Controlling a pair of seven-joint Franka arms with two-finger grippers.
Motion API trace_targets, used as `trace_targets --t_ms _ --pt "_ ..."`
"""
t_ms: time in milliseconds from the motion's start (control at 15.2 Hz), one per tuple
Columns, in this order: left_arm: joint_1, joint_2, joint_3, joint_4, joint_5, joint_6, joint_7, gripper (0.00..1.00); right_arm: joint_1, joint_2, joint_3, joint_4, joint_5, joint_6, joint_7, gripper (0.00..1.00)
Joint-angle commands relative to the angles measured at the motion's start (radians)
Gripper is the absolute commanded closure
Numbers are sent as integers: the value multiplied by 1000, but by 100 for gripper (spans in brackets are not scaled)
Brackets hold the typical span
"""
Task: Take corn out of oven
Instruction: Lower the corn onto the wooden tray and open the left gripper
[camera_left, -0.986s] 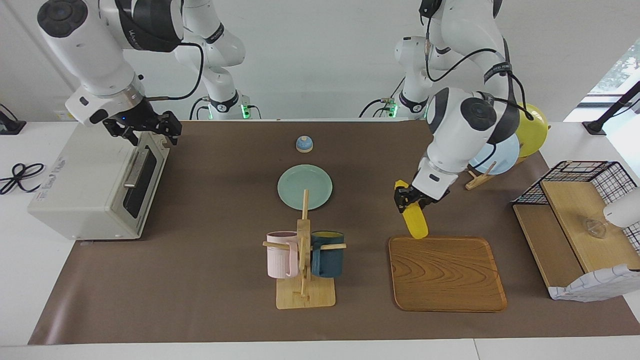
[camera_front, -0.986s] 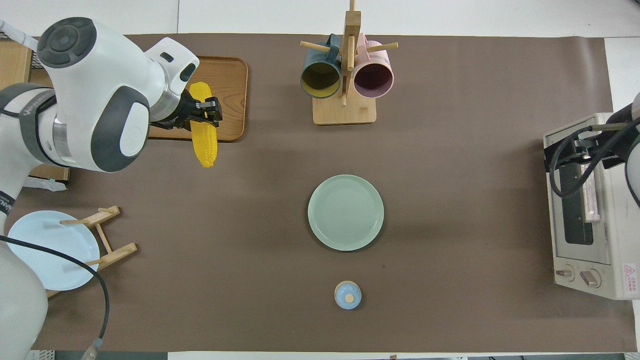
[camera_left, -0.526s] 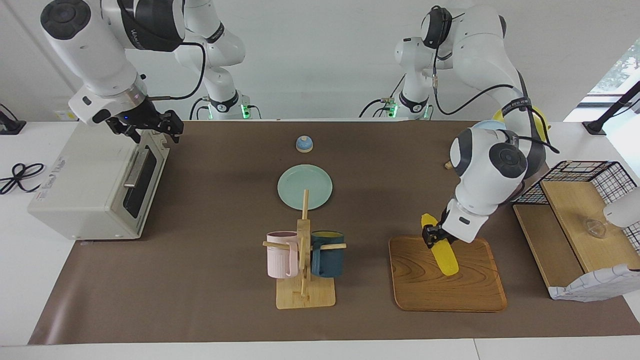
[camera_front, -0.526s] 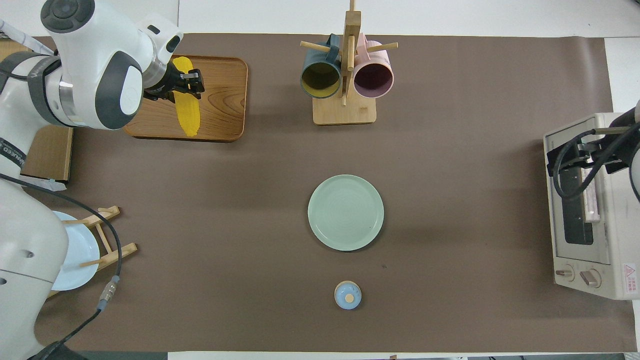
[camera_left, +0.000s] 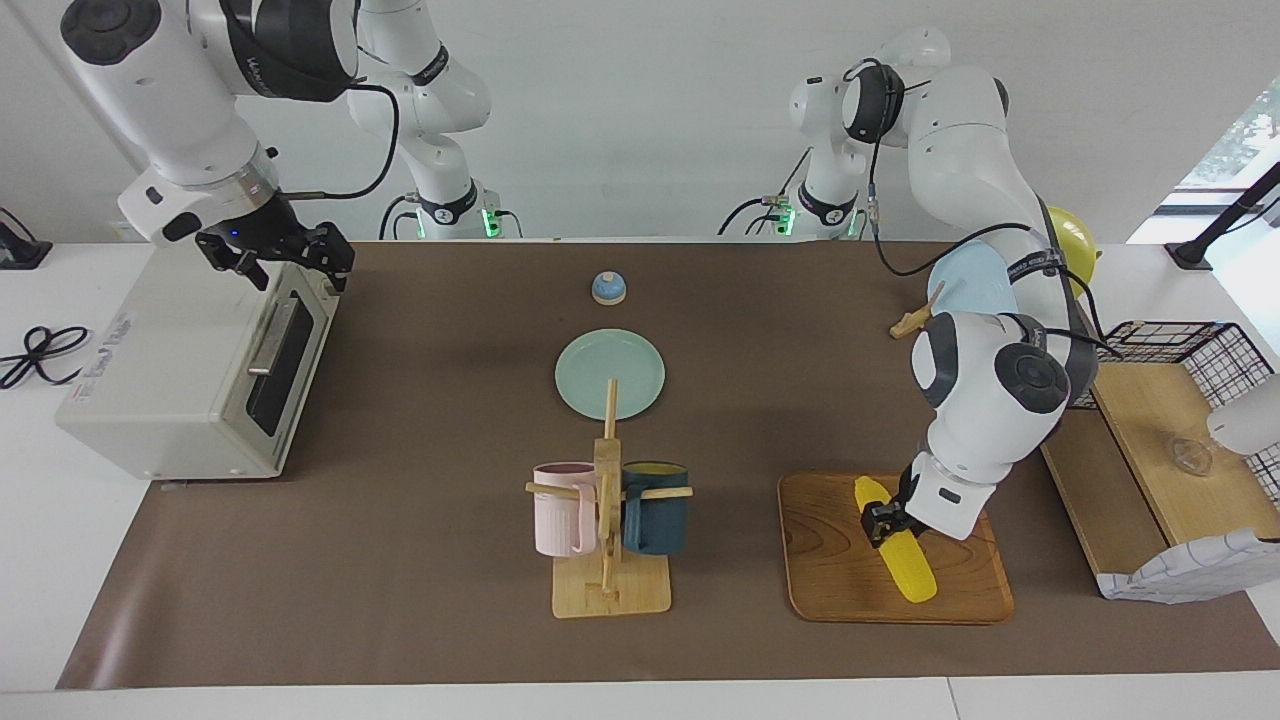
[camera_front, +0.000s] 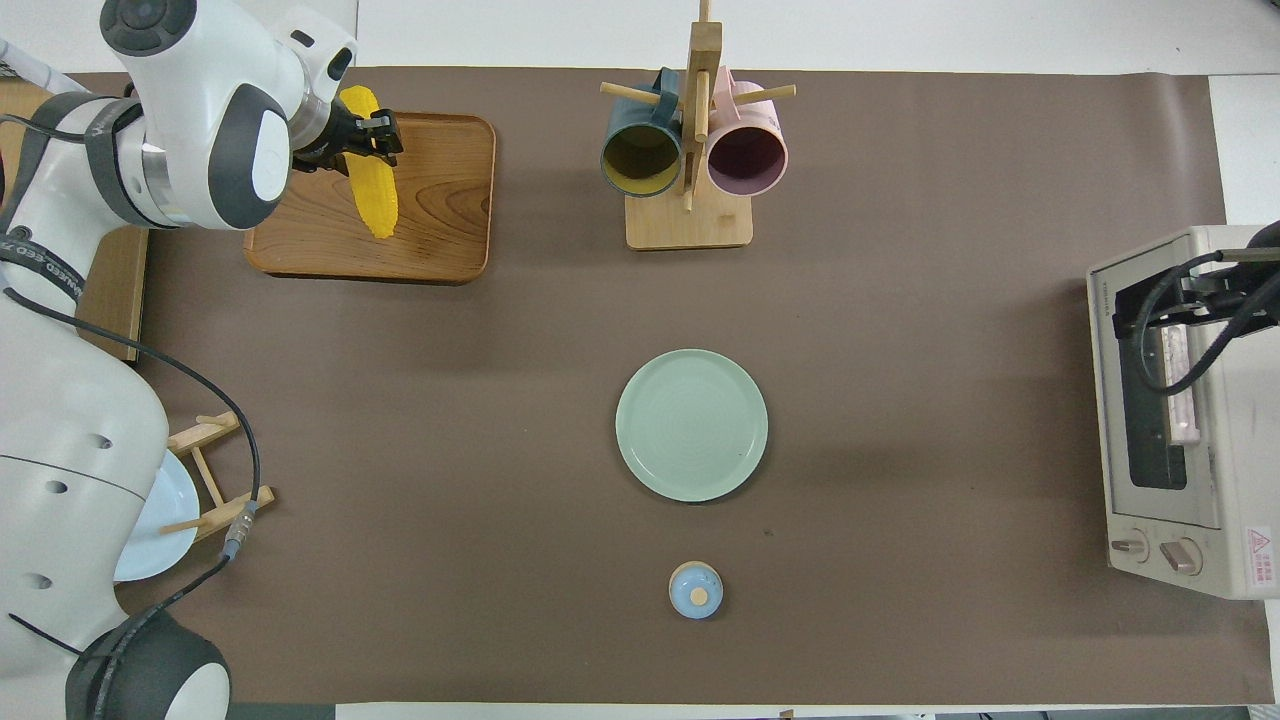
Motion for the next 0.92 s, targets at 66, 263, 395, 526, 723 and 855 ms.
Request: trace_targets --t_ms 66,263,395,526,723,855 --pt "9 28 -10 23 28 45 2 100 -1 -22 -2 -28 28 15 -4 0" --pt "11 42 -10 23 31 49 4 100 -10 -26 -1 -31 29 15 -4 0" --pt "9 43 -10 7 34 67 4 100 -11 -27 -1 -31 29 18 -3 0" --pt "9 39 -10 -10 43 73 5 100 -8 -27 -1 -34 29 12 -7 0" --pt "8 33 -10 -11 48 69 8 0 -2 -29 1 -32 31 12 -6 0" --pt "8 27 -10 -11 48 53 8 0 -7 -29 1 -32 29 12 -6 0"
